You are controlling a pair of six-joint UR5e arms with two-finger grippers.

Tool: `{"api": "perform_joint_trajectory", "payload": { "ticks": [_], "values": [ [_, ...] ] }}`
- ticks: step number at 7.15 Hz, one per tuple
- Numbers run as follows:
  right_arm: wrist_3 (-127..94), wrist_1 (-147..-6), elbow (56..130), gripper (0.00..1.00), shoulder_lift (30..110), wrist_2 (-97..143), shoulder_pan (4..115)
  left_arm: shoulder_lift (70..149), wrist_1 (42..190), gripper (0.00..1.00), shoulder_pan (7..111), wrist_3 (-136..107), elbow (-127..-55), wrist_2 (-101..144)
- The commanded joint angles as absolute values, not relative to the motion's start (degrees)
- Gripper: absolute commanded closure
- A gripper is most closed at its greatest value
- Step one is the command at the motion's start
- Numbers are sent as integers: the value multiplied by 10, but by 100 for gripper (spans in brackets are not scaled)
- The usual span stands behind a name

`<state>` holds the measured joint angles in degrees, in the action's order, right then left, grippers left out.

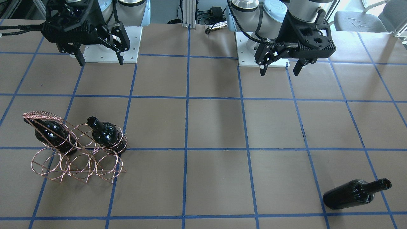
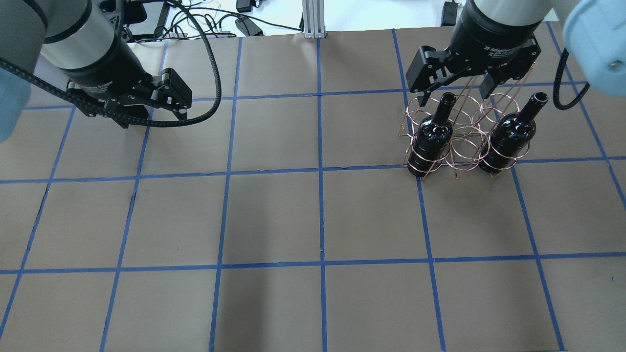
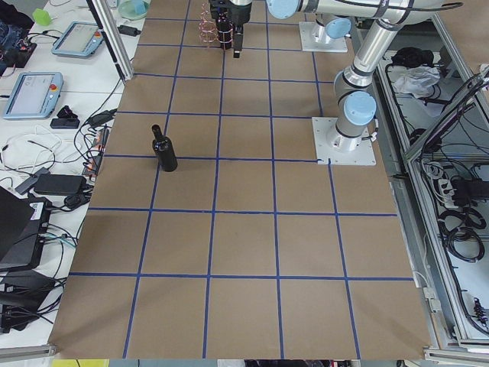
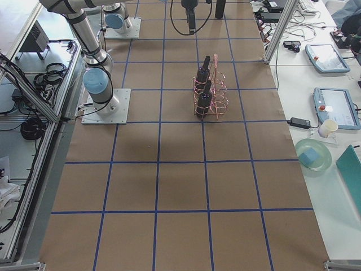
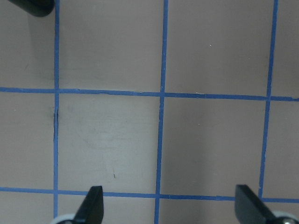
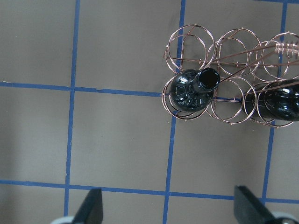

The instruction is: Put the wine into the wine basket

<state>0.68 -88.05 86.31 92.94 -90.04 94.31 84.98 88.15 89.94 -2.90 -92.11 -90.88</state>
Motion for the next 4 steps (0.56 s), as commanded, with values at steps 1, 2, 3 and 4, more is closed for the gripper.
{"api": "perform_joint_trajectory", "payload": {
  "ticks": [1,2,3,4],
  "values": [
    [4,-884,864,0,930,-892,943,851,882,0,899,-29,-921,-908],
    [9,-879,864,0,929,-900,943,852,882,0,898,-29,-921,-908],
    [4,-879,865,0,930,-897,943,852,882,0,898,-30,-921,-910],
    [5,-880,873,0,931,-892,943,856,883,0,898,-31,-921,-909]
  ]
}}
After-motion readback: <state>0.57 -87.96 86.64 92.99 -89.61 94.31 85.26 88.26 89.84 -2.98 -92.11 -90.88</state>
